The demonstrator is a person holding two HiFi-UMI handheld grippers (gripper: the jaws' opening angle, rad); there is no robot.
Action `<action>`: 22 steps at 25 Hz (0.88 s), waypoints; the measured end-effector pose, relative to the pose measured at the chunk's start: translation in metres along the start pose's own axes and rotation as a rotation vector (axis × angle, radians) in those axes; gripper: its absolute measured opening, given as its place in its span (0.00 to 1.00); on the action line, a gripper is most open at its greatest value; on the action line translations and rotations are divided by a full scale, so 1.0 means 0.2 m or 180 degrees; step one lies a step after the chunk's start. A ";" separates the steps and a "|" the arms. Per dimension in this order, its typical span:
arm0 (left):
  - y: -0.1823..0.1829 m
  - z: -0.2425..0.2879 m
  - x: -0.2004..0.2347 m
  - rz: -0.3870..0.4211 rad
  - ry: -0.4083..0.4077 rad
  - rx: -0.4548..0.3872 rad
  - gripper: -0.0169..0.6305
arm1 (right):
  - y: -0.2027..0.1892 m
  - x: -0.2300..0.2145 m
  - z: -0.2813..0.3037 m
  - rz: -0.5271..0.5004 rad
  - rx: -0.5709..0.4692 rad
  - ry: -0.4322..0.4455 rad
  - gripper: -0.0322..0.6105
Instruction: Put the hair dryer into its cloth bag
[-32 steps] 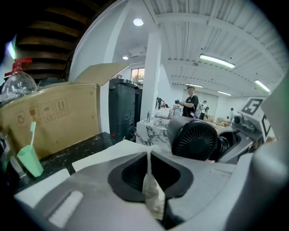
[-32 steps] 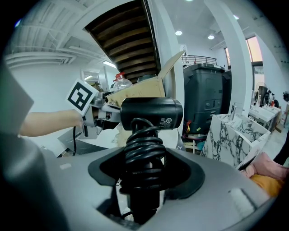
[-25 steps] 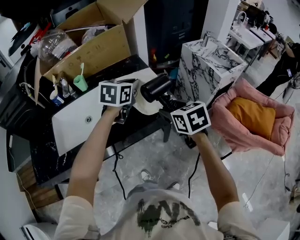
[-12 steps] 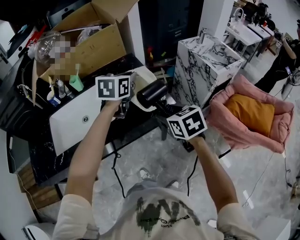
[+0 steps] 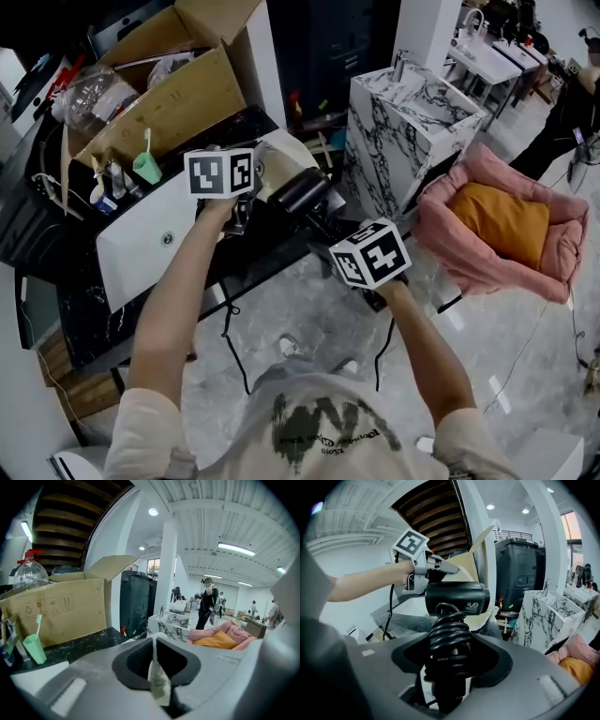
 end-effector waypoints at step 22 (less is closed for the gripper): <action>-0.12 -0.04 0.04 0.0357 -0.0555 0.0212 0.07 | 0.12 -0.14 0.29 0.0012 0.0300 -0.0020 0.46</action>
Point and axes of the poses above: the fingertips, and each gripper's own axes: z forward along the fingers, x to its left, y out of its top, the point moved 10 cm from there along -z, backward along the fingers, and after that the axes turned 5 degrees about x, right-handed, at the moved point
